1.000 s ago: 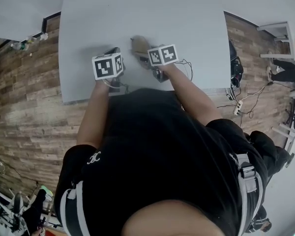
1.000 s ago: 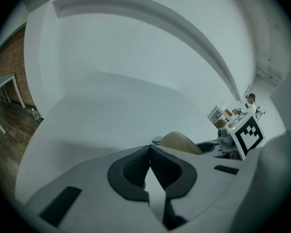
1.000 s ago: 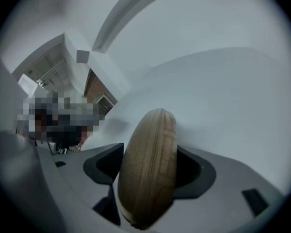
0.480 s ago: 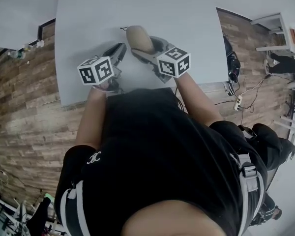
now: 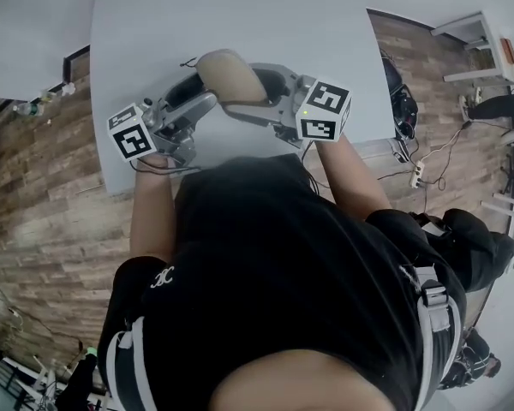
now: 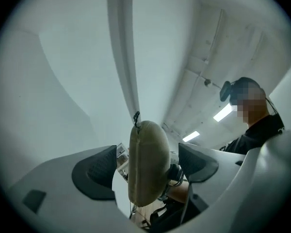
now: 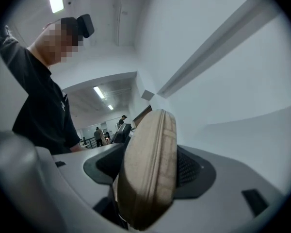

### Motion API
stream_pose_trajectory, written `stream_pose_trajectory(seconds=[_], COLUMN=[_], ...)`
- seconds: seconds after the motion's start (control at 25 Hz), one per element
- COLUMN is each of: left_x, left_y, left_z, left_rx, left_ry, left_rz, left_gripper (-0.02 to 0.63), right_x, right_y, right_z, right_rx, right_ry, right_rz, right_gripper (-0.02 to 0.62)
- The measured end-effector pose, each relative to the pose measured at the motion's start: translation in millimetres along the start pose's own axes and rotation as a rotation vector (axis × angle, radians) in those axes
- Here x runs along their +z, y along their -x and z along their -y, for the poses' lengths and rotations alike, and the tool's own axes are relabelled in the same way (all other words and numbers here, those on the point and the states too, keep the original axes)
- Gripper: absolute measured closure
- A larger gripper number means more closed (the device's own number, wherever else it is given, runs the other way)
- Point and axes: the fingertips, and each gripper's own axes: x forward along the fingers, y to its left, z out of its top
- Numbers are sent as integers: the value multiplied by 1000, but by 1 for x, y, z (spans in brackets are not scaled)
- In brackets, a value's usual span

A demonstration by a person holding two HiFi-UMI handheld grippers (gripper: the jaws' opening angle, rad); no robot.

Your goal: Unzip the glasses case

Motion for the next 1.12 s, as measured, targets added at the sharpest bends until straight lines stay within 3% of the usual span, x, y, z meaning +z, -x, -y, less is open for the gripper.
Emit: stream_pose_trajectory(seconds=[0.24,0.6,0.72,0.96,1.12], left_x=[-14,-9,-12,-12,-6], left_y=[-29,-35,-39,-35,-32], left_z=[17,17,16,6,-9], left_rx=[-22,30,67,156,288], left_ry=[-140,-430,-525,-599,-714], left_rz=[-129,-222,-264,-305,-355], left_gripper=[224,232,233,233,233], right_x=[2,-9,-10,-23,-28], right_y=[-6,-17,-16,-16,7], right_z=[-24,-14,-9,-1,9], right_rx=[37,-79,-122,-164,-191], right_ry=[190,497,507,430,399], right_rz=[-77,-192,-185,-219,-237], right_gripper=[275,275,275,275,275])
